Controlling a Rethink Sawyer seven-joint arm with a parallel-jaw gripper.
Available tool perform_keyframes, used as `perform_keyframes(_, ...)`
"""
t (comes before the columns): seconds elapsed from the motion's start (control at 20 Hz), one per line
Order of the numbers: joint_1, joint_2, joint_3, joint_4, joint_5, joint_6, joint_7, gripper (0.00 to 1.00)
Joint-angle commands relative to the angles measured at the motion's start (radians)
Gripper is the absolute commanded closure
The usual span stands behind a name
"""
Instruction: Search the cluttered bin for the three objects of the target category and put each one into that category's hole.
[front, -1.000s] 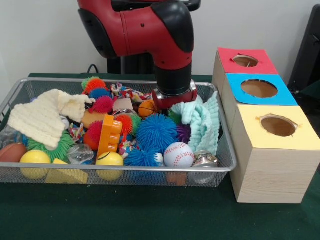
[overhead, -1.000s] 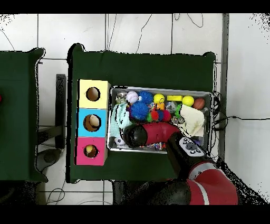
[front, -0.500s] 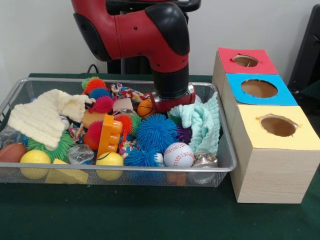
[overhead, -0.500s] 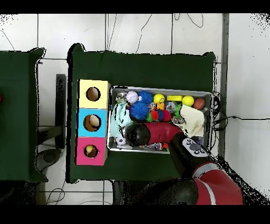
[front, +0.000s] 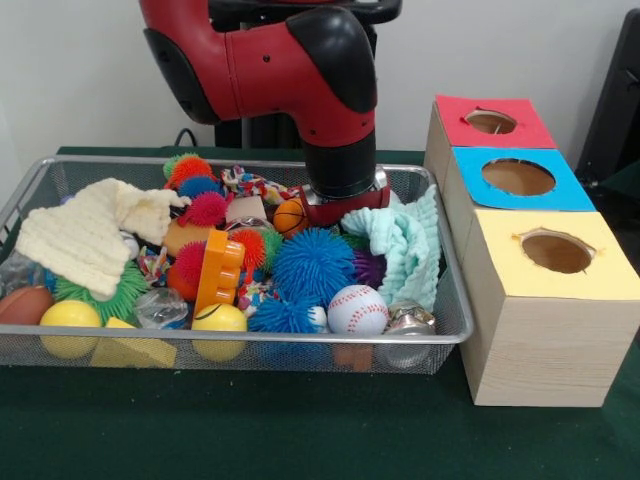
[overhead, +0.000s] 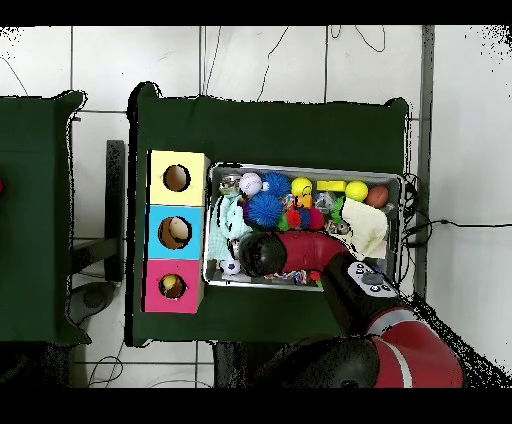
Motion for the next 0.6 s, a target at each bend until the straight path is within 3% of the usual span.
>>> perform_keyframes(0.05,0.019,0.27,0.039,-0.125,-0.018,-0.172,0.102,1.0)
perform_keyframes(0.35,0.015,0.184,0.006,-0.091,-0.042,-0.11,0.077,1.0)
perform_keyframes(0.6,-0.054,0.075,0.017,-0.057,-0.044,0.045,-0.023,1.0)
